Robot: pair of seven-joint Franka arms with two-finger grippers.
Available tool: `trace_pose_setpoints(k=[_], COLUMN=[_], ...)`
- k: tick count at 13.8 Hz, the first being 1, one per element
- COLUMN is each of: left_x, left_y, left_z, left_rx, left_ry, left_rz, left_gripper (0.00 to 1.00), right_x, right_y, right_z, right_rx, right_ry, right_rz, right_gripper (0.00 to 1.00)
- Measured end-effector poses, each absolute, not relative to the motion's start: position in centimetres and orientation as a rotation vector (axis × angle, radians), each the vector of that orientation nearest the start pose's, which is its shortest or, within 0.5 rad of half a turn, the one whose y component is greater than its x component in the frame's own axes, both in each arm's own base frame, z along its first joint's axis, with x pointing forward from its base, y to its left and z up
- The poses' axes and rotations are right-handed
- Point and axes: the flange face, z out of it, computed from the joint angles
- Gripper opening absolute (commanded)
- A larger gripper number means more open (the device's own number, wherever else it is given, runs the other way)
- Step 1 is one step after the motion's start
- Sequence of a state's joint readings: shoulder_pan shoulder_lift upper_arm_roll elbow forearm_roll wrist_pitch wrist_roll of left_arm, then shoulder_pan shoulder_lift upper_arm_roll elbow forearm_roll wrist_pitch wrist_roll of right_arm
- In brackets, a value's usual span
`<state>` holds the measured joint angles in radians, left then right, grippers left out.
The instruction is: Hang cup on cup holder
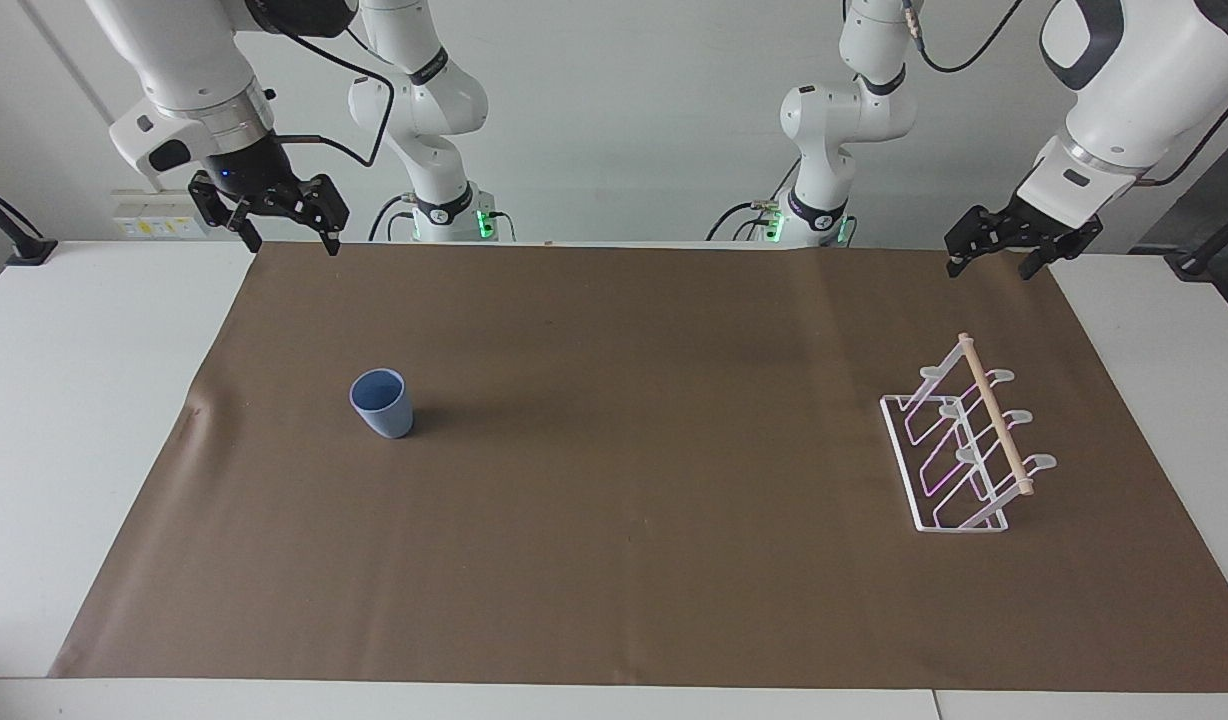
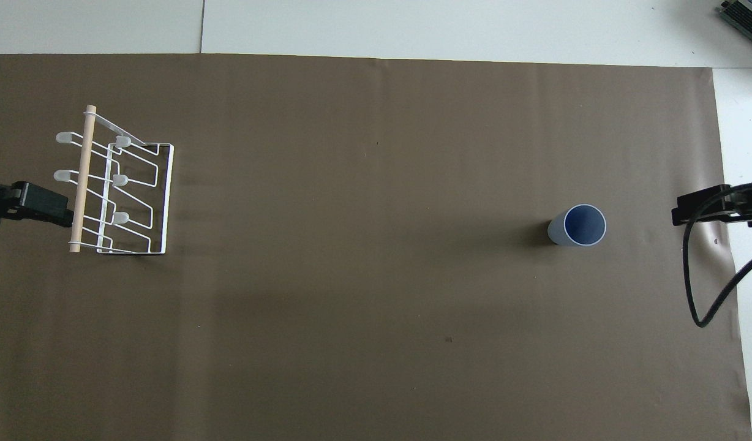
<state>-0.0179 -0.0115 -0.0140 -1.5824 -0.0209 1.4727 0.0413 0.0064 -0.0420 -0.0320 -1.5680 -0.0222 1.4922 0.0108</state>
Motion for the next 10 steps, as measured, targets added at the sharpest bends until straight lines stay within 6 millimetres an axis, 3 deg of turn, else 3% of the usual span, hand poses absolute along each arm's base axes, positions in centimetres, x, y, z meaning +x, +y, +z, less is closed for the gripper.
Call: trace_pose_setpoints(k=[10], left_x=[53.96], left_y=[-1.96], left_z=[61.73], left_rx=[-3.157], left_ry=[0.117], left_rz=[0.155], left_gripper=[1.0], right_x=[53.23], right_y=[-1.65], right_z=[63.52], right_rx=[-3.161], right_ry=[0.059], right_rz=[0.063], right_gripper=[1.0])
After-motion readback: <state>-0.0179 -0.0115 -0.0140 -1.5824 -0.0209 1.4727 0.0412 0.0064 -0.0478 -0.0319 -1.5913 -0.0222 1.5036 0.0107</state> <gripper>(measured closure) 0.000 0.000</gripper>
